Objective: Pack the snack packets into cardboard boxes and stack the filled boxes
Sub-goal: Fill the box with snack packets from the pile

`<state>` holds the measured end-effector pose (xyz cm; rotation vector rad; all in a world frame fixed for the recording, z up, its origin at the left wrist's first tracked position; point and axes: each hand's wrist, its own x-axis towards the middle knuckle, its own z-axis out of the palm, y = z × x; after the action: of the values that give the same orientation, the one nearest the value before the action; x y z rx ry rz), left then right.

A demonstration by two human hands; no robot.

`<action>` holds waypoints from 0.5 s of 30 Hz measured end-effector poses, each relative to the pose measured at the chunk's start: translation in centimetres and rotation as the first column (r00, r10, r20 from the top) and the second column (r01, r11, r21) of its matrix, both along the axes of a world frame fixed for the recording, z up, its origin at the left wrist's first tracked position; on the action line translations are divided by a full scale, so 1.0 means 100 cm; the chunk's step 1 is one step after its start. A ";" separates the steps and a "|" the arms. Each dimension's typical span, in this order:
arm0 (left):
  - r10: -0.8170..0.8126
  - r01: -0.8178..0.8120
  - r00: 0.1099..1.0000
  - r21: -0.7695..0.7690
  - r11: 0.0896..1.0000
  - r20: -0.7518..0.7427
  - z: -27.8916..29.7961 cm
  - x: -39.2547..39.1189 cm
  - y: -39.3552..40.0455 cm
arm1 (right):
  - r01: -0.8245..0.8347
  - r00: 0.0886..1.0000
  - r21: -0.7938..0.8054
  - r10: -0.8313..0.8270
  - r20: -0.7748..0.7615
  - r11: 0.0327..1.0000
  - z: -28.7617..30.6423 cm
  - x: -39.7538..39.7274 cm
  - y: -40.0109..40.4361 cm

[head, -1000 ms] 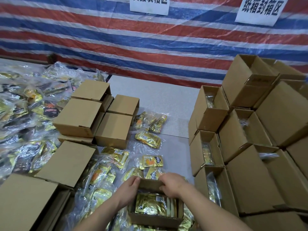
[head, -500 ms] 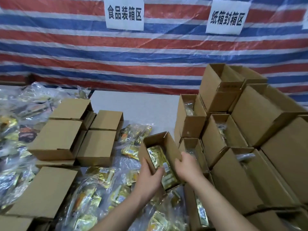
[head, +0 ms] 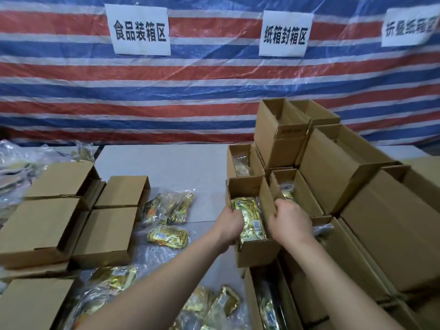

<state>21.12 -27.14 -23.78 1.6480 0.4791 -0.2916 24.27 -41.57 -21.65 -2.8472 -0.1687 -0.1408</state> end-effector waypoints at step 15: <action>-0.050 0.051 0.995 0.011 0.999 -0.090 -0.016 0.054 -0.021 | 0.034 0.999 -0.152 -0.030 0.028 0.988 -0.014 0.043 -0.014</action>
<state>26.54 -29.22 -25.39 1.6672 0.5083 -0.4025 28.53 -42.97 -23.09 -3.0029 -0.1448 -0.1786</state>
